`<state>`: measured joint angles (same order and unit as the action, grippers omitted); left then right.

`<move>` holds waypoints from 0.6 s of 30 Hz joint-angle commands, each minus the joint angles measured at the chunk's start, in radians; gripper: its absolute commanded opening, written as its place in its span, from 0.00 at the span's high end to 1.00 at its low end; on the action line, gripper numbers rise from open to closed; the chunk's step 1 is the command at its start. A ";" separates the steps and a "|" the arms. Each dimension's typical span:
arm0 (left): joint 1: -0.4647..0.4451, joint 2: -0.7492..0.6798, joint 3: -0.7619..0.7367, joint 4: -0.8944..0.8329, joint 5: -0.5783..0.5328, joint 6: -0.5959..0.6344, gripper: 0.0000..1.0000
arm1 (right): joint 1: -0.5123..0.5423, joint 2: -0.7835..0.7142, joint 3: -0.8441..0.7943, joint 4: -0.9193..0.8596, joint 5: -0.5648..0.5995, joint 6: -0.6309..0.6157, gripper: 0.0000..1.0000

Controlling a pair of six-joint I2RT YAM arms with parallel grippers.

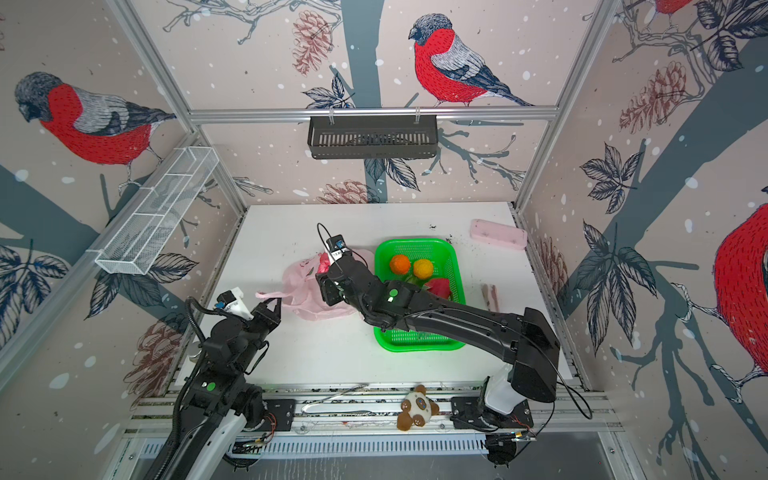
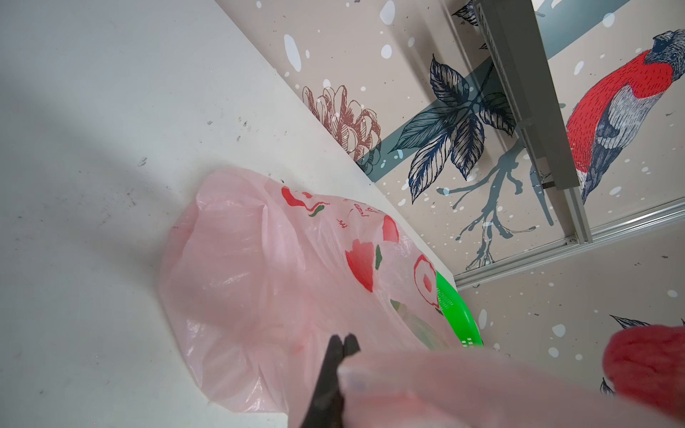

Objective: Untie the knot of the plastic bag and take out the fruit
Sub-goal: 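Lift the pink fruit out of the bag and carry it over the basket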

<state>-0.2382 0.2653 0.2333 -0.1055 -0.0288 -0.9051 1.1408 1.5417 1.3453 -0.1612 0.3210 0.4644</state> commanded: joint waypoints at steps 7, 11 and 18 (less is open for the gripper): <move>-0.001 0.001 -0.008 0.045 -0.005 0.020 1.00 | -0.097 -0.105 -0.095 0.046 0.081 -0.036 0.69; -0.001 0.000 -0.009 0.041 -0.006 0.020 1.00 | -0.159 -0.119 -0.131 0.047 0.082 -0.030 0.69; -0.001 -0.008 -0.009 0.029 -0.007 0.017 1.00 | -0.288 -0.103 -0.200 0.059 0.074 -0.005 0.69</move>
<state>-0.2382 0.2611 0.2249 -0.1032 -0.0280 -0.8860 0.8856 1.4326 1.1614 -0.1337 0.3920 0.4431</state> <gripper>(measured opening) 0.058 0.598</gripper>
